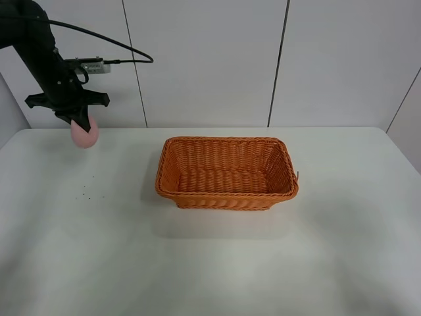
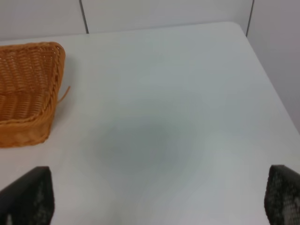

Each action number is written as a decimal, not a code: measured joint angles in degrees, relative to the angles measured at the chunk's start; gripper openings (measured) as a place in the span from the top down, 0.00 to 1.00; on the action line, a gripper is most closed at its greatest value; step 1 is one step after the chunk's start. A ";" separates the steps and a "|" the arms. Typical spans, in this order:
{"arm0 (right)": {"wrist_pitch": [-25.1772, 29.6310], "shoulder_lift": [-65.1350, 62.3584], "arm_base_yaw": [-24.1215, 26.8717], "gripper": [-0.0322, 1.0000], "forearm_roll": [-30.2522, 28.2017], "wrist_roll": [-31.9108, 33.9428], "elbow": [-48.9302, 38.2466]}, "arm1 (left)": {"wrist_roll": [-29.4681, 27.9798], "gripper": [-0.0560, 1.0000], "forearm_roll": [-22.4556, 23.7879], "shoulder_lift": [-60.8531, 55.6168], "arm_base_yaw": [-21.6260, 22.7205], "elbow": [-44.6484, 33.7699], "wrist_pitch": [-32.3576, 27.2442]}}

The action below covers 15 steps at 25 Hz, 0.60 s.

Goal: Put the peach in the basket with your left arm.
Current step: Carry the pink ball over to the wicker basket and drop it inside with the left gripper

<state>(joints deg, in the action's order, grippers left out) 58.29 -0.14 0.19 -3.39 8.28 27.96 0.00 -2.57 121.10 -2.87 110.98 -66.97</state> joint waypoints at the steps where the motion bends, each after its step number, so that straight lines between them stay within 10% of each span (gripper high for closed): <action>1: 0.00 0.00 0.00 0.30 0.00 0.00 0.00 | 0.00 0.83 -0.23 0.00 -0.94 1.03 0.00; 15: 0.00 0.00 0.00 0.30 0.00 0.00 0.00 | 0.00 0.83 -1.58 8.58 -27.10 11.09 0.21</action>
<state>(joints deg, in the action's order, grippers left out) 58.29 -0.14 0.19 -3.39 8.28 27.96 0.00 -4.15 129.68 -29.97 122.08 -66.76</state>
